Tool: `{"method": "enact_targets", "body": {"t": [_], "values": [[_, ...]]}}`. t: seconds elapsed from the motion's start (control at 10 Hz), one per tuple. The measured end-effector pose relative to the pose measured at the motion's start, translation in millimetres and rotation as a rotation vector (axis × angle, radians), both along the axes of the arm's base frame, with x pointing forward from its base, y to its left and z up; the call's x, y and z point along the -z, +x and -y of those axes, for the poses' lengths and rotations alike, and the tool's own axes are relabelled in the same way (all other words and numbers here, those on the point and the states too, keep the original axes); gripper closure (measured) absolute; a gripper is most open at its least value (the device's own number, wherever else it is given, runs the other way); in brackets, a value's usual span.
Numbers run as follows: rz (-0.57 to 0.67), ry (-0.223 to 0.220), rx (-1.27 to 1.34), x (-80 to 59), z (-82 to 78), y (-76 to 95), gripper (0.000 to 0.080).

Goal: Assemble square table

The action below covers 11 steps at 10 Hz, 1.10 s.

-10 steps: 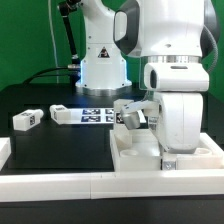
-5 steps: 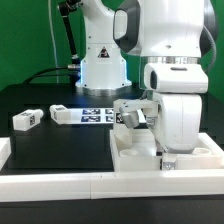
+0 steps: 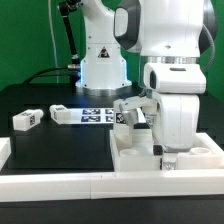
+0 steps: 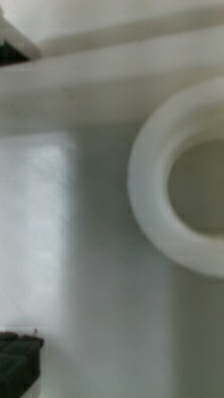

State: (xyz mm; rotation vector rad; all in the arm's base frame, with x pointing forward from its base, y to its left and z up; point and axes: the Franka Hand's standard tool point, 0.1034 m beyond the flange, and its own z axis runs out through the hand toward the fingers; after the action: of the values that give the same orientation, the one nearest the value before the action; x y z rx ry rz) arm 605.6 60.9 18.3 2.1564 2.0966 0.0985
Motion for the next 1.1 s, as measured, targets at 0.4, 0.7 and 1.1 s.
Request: {"method": "enact_targets", "body": {"t": [0.4, 0.7, 1.1], "values": [[0.0, 0.0, 0.0, 0.0, 0.0, -0.2, 0.0151], [0.002, 0.001, 0.005, -1.9, 0.0, -0.1, 0.0151], [0.043, 0.0, 0.021, -59.2, 3.4, 11.6, 0.0151]]}}
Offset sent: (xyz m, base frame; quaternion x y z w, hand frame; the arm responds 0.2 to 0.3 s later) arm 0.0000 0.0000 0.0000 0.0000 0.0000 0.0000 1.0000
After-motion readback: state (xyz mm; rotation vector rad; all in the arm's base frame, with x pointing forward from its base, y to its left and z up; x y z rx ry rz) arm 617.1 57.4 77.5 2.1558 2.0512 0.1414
